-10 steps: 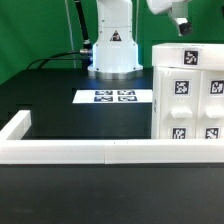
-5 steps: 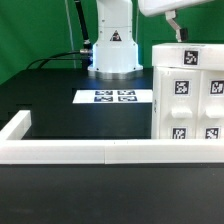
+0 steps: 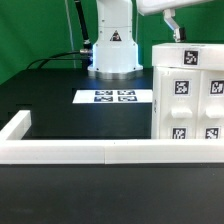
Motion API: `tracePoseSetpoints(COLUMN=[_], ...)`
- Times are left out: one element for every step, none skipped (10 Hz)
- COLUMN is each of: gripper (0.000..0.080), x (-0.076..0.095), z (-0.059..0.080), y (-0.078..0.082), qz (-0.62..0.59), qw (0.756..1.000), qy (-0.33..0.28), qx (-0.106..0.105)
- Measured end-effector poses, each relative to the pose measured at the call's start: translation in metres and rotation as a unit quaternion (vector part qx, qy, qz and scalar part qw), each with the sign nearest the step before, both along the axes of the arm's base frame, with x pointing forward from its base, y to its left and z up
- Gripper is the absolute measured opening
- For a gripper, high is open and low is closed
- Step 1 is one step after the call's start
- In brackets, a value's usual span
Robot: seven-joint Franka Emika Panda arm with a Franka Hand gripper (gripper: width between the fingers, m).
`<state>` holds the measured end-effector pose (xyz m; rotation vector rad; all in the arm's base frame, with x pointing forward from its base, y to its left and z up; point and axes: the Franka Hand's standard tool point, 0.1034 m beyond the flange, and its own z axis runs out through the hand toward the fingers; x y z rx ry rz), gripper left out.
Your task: Assemble cabinet
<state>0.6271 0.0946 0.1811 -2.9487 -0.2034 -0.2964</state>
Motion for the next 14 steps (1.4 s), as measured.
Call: tracePoseSetpoints(gripper=[0.0797, 0.0797, 0.0797, 0.0797, 0.0797, 0.0797, 0.0797, 0.0797, 0.0797, 0.0797, 0.0797, 0.0797, 0.0797, 0.0688], x=[0.001, 0.001, 0.000, 0.000, -0.001, -0.003, -0.005, -0.006, -0.008, -0.010, -0.011, -0.011, -0.011, -0.011], z=[0.000, 0.000, -0.001, -0.003, -0.005, -0.007, -0.011, -0.015, -0.020, -0.026, -0.031, -0.032, -0.032, -0.031], y=[-0.001, -0.002, -0.005, -0.008, -0.009, -0.009, -0.010, -0.012, -0.010, -0.009, -0.010, -0.010, -0.010, -0.011], qz=[0.060, 0.123, 0.179, 0.215, 0.232, 0.260, 0.279, 0.320, 0.309, 0.310, 0.308, 0.303, 0.297, 0.294], qw=[0.998, 0.991, 0.982, 0.974, 0.970, 0.962, 0.956, 0.942, 0.946, 0.946, 0.947, 0.948, 0.950, 0.951], qy=[-0.013, -0.025, -0.034, -0.038, -0.039, -0.036, -0.031, -0.031, -0.027, -0.023, -0.019, -0.016, -0.015, -0.014], qx=[-0.019, -0.039, -0.052, -0.060, -0.065, -0.077, -0.085, -0.098, -0.096, -0.096, -0.095, -0.094, -0.093, -0.092])
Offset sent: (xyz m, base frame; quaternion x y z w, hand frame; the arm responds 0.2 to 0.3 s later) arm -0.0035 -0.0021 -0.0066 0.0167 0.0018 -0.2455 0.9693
